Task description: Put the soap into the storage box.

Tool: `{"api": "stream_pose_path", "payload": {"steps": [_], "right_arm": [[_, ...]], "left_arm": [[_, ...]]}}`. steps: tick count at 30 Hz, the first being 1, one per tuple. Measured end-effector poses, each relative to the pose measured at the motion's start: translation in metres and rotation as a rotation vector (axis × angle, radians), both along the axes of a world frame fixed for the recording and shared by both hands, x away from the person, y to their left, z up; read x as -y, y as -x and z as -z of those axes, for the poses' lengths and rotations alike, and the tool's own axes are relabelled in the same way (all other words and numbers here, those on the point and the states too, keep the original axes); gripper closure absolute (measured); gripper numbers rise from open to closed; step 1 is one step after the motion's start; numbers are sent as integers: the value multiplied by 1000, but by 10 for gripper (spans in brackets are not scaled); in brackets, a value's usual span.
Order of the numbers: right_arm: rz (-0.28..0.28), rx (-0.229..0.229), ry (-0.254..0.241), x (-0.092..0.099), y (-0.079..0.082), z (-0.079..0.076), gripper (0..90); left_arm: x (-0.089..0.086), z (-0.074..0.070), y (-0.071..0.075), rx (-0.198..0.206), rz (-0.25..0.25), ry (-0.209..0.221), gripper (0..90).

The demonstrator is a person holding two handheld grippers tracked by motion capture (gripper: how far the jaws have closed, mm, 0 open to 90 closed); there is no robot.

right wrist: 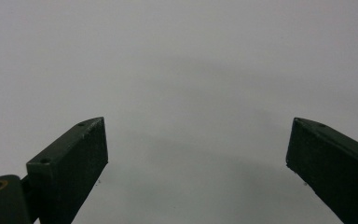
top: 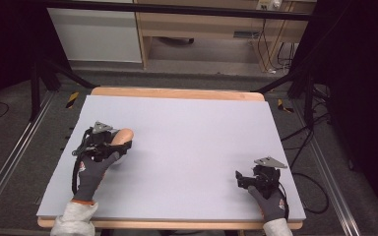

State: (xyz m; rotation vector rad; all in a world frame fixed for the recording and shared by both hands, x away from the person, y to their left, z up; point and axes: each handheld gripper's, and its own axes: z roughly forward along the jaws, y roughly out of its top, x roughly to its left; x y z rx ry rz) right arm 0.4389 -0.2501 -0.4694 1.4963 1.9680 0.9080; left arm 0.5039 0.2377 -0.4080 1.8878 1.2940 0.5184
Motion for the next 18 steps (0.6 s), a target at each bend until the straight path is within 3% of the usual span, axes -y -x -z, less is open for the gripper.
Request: {"api": "stream_pose_path", "payload": {"steps": [18], "right_arm": [[1, -2, -1, 0, 0, 0, 56]], "left_arm": [[-12, 12, -7, -35, -39, -27, 317]]}}
